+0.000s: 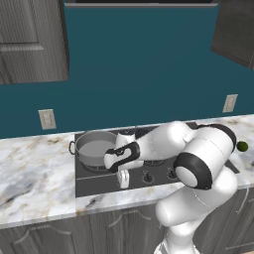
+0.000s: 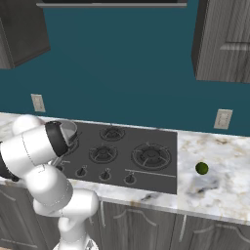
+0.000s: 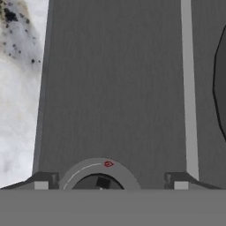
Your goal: Turn on the burner for the pot on the stove. Wait thirty seconds for the pot to heat up. Then add the lime to the pot.
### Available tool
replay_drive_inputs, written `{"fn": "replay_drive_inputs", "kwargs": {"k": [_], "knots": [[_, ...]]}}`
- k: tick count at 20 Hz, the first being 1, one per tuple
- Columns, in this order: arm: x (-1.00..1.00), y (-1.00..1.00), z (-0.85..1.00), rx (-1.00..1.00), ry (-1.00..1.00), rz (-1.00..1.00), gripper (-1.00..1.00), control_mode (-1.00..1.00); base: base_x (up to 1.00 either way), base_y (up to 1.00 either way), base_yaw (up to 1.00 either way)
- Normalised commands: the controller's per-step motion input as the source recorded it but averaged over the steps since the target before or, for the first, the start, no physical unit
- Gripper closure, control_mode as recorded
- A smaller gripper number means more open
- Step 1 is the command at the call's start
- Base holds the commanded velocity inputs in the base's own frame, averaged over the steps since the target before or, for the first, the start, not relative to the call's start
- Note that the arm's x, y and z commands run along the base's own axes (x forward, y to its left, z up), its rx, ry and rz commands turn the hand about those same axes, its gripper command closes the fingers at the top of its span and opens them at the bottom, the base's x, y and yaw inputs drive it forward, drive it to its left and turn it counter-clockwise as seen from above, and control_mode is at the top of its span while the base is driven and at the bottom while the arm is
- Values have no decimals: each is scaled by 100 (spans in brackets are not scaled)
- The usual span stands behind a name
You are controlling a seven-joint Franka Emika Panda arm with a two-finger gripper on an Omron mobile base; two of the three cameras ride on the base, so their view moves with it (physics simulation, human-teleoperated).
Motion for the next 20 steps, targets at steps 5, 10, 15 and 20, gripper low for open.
{"fn": "replay_drive_inputs", "kwargs": {"k": [5, 10, 15, 20], "knots": [[0, 0, 20, 0, 0, 0, -100, -100, 0, 0, 0], [-3, -1, 37, 0, 0, 0, -100, -100, 0, 0, 0], [-23, -18, 49, 0, 0, -1, -100, -100, 0, 0, 0], [-31, -26, 37, 0, 0, -3, -100, -100, 0, 0, 0]]}}
